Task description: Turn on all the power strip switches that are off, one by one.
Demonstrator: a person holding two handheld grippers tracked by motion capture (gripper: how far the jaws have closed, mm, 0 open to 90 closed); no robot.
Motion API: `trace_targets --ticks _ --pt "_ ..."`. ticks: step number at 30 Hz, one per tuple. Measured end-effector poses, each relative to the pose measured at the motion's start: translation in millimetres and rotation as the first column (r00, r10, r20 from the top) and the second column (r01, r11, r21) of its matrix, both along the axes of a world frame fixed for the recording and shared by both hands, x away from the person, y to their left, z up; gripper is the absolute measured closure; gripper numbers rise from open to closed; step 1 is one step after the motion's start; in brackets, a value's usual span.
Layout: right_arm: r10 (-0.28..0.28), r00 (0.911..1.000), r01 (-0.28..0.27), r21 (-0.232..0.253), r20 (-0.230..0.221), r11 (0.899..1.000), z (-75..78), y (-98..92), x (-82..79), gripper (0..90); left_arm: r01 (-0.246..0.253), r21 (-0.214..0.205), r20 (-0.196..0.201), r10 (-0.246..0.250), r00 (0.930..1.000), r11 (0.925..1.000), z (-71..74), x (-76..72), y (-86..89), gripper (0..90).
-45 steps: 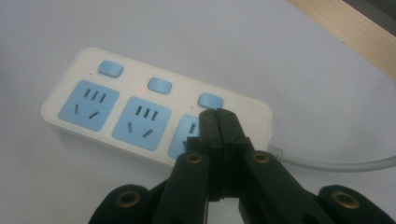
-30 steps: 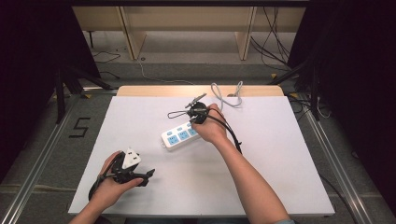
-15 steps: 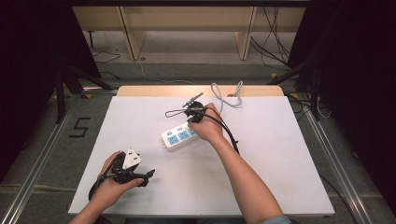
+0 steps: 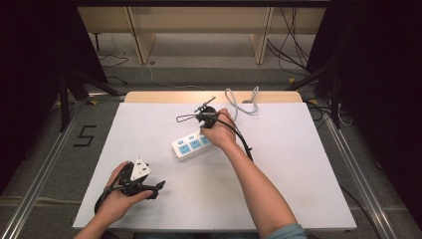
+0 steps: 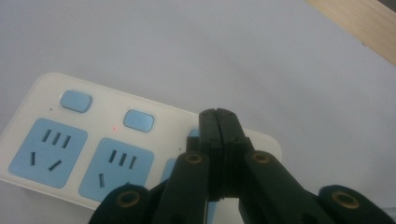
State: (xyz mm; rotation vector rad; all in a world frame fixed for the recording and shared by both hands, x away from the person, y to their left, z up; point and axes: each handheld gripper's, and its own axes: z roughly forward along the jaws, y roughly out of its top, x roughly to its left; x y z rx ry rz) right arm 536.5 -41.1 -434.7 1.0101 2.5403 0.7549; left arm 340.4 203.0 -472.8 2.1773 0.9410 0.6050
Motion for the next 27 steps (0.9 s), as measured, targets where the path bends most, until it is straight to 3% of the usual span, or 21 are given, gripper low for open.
trace_targets --ticks 27 --pt "-0.016 0.9989 0.015 -0.027 -0.043 1.000 -6.1 7.9 6.3 90.0 0.004 -0.006 0.001 -0.004 1.0000 1.0000 0.1 0.0 -0.7 18.5"
